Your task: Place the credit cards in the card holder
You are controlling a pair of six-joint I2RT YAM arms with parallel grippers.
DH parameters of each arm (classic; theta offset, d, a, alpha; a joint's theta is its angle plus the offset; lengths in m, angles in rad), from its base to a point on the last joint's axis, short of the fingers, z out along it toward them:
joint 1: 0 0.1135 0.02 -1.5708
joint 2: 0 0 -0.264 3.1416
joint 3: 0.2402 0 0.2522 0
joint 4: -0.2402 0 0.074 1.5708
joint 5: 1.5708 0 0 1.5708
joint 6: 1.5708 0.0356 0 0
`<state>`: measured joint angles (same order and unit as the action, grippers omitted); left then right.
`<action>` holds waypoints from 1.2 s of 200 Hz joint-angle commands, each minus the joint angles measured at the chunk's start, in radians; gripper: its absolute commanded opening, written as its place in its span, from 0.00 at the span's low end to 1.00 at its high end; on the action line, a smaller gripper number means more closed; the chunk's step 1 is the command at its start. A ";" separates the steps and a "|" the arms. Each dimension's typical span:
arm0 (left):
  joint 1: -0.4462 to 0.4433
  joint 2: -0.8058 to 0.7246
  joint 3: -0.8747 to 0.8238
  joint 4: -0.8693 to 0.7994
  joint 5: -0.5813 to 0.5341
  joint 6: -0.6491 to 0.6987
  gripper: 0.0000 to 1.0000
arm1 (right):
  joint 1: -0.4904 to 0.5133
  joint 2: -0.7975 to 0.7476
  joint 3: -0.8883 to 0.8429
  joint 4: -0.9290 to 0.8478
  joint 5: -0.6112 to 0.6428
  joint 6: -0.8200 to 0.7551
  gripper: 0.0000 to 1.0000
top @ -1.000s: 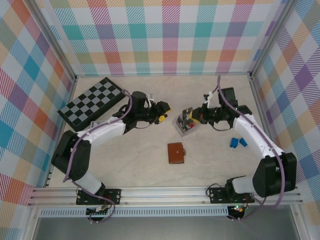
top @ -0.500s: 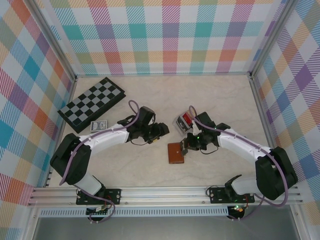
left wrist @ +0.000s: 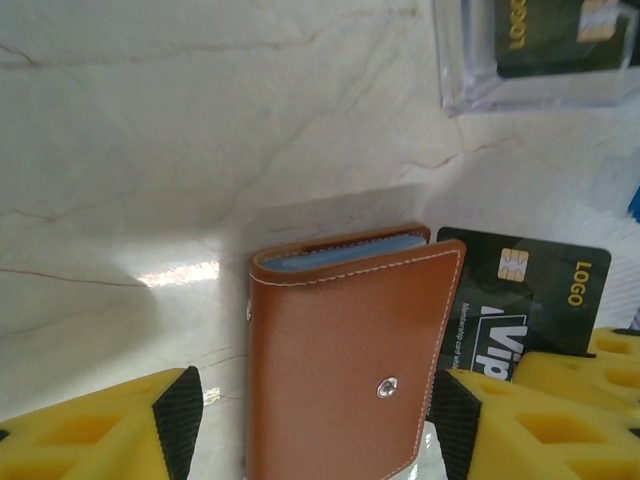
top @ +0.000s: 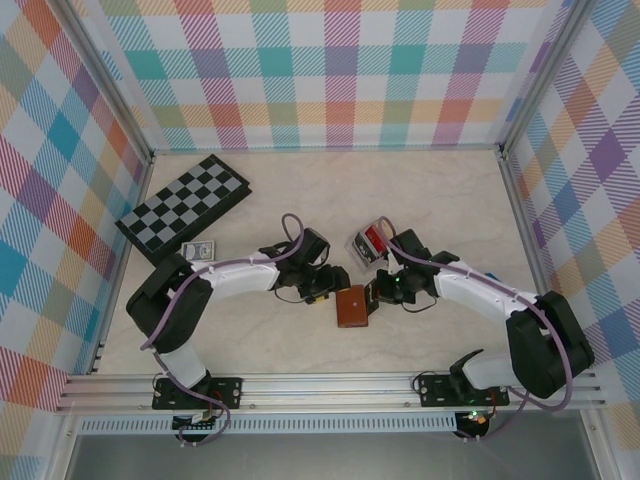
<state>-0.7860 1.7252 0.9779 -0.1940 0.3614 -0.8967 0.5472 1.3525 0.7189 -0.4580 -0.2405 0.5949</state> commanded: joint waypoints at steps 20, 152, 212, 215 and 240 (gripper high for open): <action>-0.039 0.061 0.027 0.079 0.042 -0.023 0.65 | 0.002 0.024 -0.013 0.042 -0.042 0.012 0.03; -0.055 -0.052 -0.026 0.104 -0.059 -0.036 0.73 | -0.053 -0.103 -0.021 0.092 -0.210 0.094 0.04; -0.056 -0.066 -0.038 0.102 -0.041 -0.024 0.75 | -0.103 -0.082 -0.073 0.244 -0.362 0.169 0.03; -0.055 -0.065 -0.038 0.103 -0.038 -0.024 0.74 | -0.104 -0.077 -0.073 0.249 -0.367 0.172 0.03; -0.055 -0.053 -0.035 0.090 -0.033 -0.022 0.64 | -0.105 -0.046 -0.083 0.299 -0.394 0.192 0.03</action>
<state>-0.8257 1.6669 0.9516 -0.0830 0.3206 -0.9260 0.4454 1.2789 0.6556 -0.2516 -0.5594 0.7467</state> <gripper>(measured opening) 0.698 0.045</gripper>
